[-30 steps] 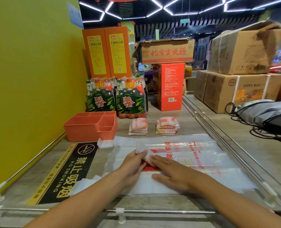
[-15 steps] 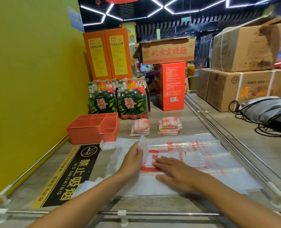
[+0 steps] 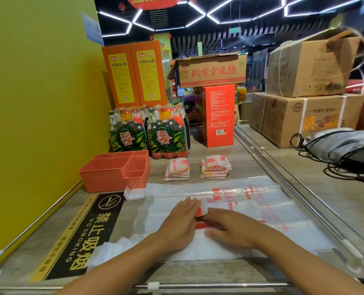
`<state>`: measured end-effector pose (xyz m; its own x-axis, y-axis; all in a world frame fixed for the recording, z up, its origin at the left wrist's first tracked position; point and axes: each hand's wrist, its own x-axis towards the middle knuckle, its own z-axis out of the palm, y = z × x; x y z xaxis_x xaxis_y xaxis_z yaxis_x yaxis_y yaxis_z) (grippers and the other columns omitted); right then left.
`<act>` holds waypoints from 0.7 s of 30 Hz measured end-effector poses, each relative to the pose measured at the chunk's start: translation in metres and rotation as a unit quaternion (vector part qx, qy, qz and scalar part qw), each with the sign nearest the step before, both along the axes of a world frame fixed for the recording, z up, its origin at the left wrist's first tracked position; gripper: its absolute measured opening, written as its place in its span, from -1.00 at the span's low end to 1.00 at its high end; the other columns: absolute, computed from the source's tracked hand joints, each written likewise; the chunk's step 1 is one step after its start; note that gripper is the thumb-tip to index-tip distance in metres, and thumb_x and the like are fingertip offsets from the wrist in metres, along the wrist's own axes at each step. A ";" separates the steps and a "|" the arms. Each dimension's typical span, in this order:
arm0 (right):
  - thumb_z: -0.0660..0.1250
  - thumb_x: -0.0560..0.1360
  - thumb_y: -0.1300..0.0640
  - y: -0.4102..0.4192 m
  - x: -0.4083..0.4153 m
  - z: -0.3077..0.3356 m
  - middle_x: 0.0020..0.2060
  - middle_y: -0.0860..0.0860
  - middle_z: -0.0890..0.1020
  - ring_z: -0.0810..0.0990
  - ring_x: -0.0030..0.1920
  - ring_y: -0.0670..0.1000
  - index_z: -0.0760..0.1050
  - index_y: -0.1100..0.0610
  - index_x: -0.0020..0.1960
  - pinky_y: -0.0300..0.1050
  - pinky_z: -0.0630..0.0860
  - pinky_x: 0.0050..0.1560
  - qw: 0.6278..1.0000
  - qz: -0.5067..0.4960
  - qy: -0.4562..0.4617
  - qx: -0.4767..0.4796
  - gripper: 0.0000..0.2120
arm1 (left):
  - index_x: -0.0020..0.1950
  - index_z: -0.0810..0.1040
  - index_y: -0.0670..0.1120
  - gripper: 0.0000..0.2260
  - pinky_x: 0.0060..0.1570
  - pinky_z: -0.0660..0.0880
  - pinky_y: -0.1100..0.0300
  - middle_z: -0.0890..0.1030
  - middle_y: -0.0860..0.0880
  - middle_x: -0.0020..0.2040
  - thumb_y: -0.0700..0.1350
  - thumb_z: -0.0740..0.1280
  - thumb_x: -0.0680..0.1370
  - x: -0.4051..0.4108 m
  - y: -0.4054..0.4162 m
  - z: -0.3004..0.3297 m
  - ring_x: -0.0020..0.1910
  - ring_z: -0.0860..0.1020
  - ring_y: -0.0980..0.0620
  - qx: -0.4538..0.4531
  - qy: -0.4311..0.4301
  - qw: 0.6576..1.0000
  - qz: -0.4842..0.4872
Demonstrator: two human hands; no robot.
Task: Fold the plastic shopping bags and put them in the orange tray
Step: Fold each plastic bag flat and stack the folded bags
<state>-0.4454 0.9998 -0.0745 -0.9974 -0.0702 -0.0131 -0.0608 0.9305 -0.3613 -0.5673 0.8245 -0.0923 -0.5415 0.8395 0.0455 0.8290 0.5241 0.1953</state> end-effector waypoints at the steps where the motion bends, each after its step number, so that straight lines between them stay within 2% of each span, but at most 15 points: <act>1: 0.17 0.64 -0.18 0.002 0.002 0.004 0.37 -0.18 0.49 0.46 0.32 -0.13 0.43 -0.16 0.44 -0.16 0.42 0.34 0.999 -0.020 0.028 0.021 -0.60 | 0.66 -0.09 0.04 -0.51 0.59 -0.18 0.13 -0.09 0.08 0.66 0.01 -0.04 0.73 -0.001 0.000 -0.002 0.61 -0.18 0.15 0.002 -0.012 1.000 -0.001; 3: 0.20 0.64 -0.17 0.006 0.005 0.010 0.35 -0.16 0.51 0.50 0.28 -0.11 0.48 -0.12 0.38 -0.16 0.45 0.29 0.992 -0.087 0.085 0.041 -0.65 | 0.66 -0.10 0.04 -0.51 0.58 -0.21 0.16 -0.10 0.09 0.66 0.01 -0.05 0.73 -0.003 0.000 -0.005 0.61 -0.19 0.17 0.003 -0.021 1.000 -0.005; 5: 0.20 0.63 -0.21 0.007 0.008 0.012 0.47 -0.19 0.37 0.43 0.38 -0.12 0.33 -0.18 0.48 -0.15 0.39 0.39 0.988 -0.106 0.114 0.011 -0.56 | 0.66 -0.12 0.01 -0.50 0.57 -0.25 0.18 -0.12 0.08 0.65 0.01 -0.06 0.73 -0.003 0.001 -0.005 0.60 -0.20 0.16 0.002 -0.012 1.000 -0.011; 7: 0.15 0.63 -0.27 0.002 0.008 0.010 0.57 -0.26 0.14 0.20 0.53 -0.17 0.11 -0.22 0.59 -0.19 0.21 0.49 0.995 -0.056 0.084 -0.007 -0.43 | 0.66 -0.14 0.00 -0.49 0.55 -0.28 0.20 -0.14 0.07 0.65 0.03 -0.07 0.73 -0.001 0.001 -0.005 0.60 -0.22 0.15 -0.001 -0.006 1.000 -0.018; 9: 0.08 0.63 -0.31 -0.003 0.008 0.004 0.60 -0.29 -0.06 -0.04 0.58 -0.21 -0.08 -0.20 0.63 -0.21 0.01 0.53 1.000 -0.009 0.016 0.001 -0.34 | 0.65 -0.18 0.01 -0.48 0.56 -0.29 0.18 -0.18 0.07 0.65 0.07 -0.08 0.73 -0.001 0.001 -0.005 0.59 -0.26 0.15 -0.010 -0.006 1.000 -0.024; 11: 0.03 0.63 -0.34 -0.005 0.009 0.001 0.60 -0.26 -0.16 -0.14 0.59 -0.20 -0.17 -0.17 0.64 -0.17 -0.10 0.56 0.999 -0.001 -0.046 0.017 -0.31 | 0.65 -0.20 0.02 -0.47 0.55 -0.31 0.17 -0.22 0.08 0.65 0.10 -0.09 0.72 -0.001 0.000 -0.004 0.58 -0.31 0.16 -0.024 -0.008 0.999 -0.025; 16: -0.02 0.62 -0.37 -0.004 0.012 0.004 0.61 -0.23 -0.17 -0.19 0.59 -0.20 -0.18 -0.16 0.64 -0.12 -0.12 0.58 0.996 -0.010 -0.070 0.045 -0.30 | 0.64 -0.23 0.03 -0.36 0.49 -0.31 0.22 -0.31 0.15 0.60 0.28 -0.07 0.68 -0.002 -0.008 -0.001 0.55 -0.37 0.17 -0.030 -0.046 0.998 0.003; 21: -0.04 0.60 -0.40 -0.008 0.010 0.003 0.60 -0.21 -0.21 -0.21 0.60 -0.17 -0.23 -0.15 0.63 -0.03 -0.10 0.62 0.997 -0.011 -0.062 0.049 -0.26 | 0.64 -0.25 0.03 -0.35 0.56 -0.28 0.15 -0.30 0.11 0.62 0.29 -0.11 0.67 -0.003 -0.012 0.000 0.55 -0.36 0.19 -0.065 -0.055 0.996 -0.014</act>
